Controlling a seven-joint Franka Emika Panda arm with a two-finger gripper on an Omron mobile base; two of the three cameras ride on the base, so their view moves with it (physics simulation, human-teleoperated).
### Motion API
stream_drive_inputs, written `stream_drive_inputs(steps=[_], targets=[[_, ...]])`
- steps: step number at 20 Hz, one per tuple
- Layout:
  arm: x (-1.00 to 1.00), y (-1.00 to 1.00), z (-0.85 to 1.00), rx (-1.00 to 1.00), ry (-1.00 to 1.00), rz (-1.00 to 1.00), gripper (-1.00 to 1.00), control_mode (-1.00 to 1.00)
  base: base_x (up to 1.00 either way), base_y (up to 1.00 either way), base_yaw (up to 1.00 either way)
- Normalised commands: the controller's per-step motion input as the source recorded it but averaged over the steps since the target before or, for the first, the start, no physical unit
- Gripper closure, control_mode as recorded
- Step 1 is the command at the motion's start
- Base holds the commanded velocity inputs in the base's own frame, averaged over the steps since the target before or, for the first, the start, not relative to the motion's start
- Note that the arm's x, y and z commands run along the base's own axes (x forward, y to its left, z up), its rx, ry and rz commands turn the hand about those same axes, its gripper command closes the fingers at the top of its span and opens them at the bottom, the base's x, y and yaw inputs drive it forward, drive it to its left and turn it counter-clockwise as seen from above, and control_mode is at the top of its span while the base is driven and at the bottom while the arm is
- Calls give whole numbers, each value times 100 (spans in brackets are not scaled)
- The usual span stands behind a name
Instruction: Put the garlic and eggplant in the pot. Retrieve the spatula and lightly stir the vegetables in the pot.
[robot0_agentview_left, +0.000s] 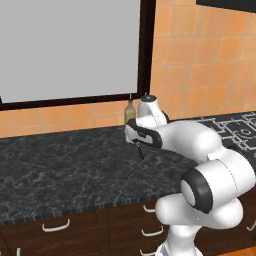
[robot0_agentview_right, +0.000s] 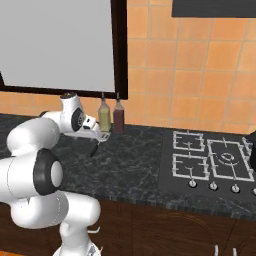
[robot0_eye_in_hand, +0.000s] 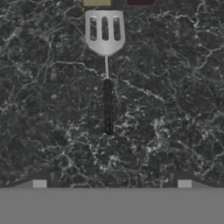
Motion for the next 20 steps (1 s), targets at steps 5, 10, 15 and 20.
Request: stream_drive_inputs(steps=[5,10,15,20], targets=[[3,0,-16,0,17,0,-100,-100,0,0,0],[28,0,-35,0,13,0,-100,-100,0,0,0],[41,0,-51,0,6,0,-100,-100,0,0,0],[42,0,-43,0,2,-1,-100,-100,0,0,0]])
